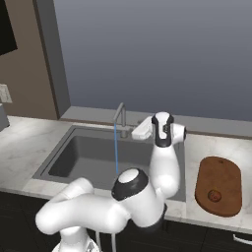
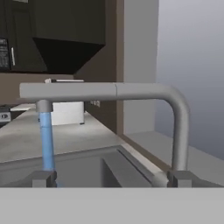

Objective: Pick the pear from the sink and place it on the cutting board to airdry. Then turn off the sink faucet.

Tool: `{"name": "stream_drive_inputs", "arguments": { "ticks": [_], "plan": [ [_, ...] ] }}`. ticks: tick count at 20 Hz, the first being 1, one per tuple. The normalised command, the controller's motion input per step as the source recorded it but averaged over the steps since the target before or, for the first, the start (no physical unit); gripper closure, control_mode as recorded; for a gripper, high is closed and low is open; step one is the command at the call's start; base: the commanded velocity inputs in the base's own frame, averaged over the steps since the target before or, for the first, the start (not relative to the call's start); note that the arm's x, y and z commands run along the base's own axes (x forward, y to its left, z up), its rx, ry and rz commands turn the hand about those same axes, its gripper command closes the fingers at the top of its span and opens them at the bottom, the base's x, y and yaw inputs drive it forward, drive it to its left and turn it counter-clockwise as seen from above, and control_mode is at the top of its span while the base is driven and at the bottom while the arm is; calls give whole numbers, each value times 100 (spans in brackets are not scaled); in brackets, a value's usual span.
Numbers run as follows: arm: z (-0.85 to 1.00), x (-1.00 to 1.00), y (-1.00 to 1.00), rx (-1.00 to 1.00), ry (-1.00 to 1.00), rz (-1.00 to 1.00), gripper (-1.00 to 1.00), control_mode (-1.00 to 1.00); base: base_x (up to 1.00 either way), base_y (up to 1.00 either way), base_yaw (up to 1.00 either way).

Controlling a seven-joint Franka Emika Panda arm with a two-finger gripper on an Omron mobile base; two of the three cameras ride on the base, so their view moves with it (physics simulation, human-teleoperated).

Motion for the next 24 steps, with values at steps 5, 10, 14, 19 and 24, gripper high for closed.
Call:
{"name": "stream_drive_inputs", "arguments": {
  "ticks": [5, 10, 14, 19, 24],
  "plan": [
    [-6, 31, 0, 0, 0, 0, -100, -100, 0, 0, 0],
    [-8, 26, 0, 0, 0, 0, -100, -100, 0, 0, 0],
    [-8, 31, 0, 0, 0, 0, -100, -100, 0, 0, 0],
    [-8, 30, 0, 0, 0, 0, -100, -100, 0, 0, 0],
    [-11, 22, -3, 0, 0, 0, -100, -100, 0, 0, 0]
  ]
}}
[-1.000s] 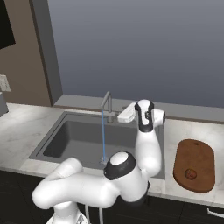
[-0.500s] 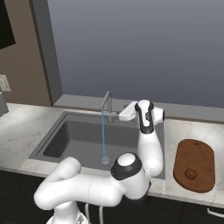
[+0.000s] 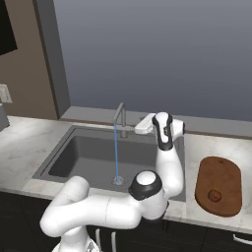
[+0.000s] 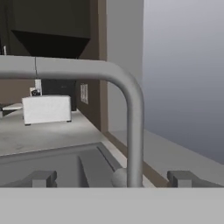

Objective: Pick the pear from the sink and place it on the cutting board to airdry. Then turn off the sink faucet.

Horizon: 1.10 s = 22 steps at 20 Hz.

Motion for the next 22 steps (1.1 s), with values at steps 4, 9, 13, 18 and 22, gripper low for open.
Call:
{"name": "stream_drive_inputs", "arguments": {
  "ticks": [4, 9, 13, 18, 22],
  "plan": [
    [-10, 13, -9, 0, 0, 0, -100, -100, 0, 0, 0],
    [-10, 12, -5, 0, 0, 0, -100, -100, 0, 0, 0],
    [-11, 10, -1, 0, 0, 0, -100, -100, 0, 0, 0],
    [-11, 7, 0, 0, 0, 0, -100, -100, 0, 0, 0],
    [-9, 7, 0, 0, 0, 0, -100, -100, 0, 0, 0]
  ]
}}
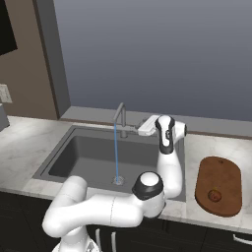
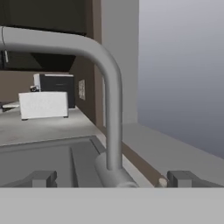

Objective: Pick the pear from the sink and place it on the cutting board to airdry. Then turn off the sink faucet.

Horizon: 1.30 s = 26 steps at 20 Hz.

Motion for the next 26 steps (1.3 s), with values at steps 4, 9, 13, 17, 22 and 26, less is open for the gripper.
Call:
{"name": "stream_drive_inputs", "arguments": {
  "ticks": [4, 9, 13, 17, 22, 26],
  "plan": [
    [-9, 8, 0, 0, 0, 0, -100, -100, 0, 0, 0],
    [-9, 11, 0, 0, 0, 0, -100, -100, 0, 0, 0],
    [-9, 14, 0, 0, 0, 0, -100, -100, 0, 0, 0],
    [-10, 15, -2, 0, 0, 0, -100, -100, 0, 0, 0],
    [-9, 19, -5, 1, 0, 0, -100, -100, 0, 0, 0],
    [-8, 18, -9, 1, 0, 0, -100, -100, 0, 0, 0]
  ]
}}
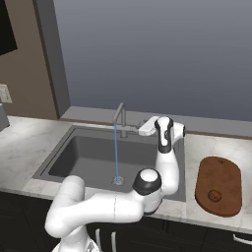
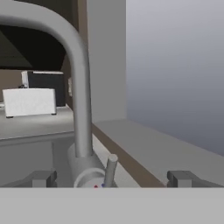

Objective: Pick the pear from the sink and place it on the cutting board to airdry. Then turn off the sink faucet.

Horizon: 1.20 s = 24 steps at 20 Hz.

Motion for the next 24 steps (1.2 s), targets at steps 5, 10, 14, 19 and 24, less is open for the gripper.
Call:
{"name": "stream_drive_inputs", "arguments": {
  "ticks": [5, 10, 14, 19, 24],
  "plan": [
    [-8, 19, -8, 1, 0, 0, -100, -100, 0, 0, 0],
    [-9, 18, -4, 0, 0, 0, -100, -100, 0, 0, 0],
    [-11, 18, -1, 0, 0, 0, -100, -100, 0, 0, 0],
    [-14, 18, 0, 1, 0, 0, -100, -100, 0, 0, 0],
    [-6, 1, 9, 1, 0, 4, -100, -100, 0, 0, 0]
  ]
}}
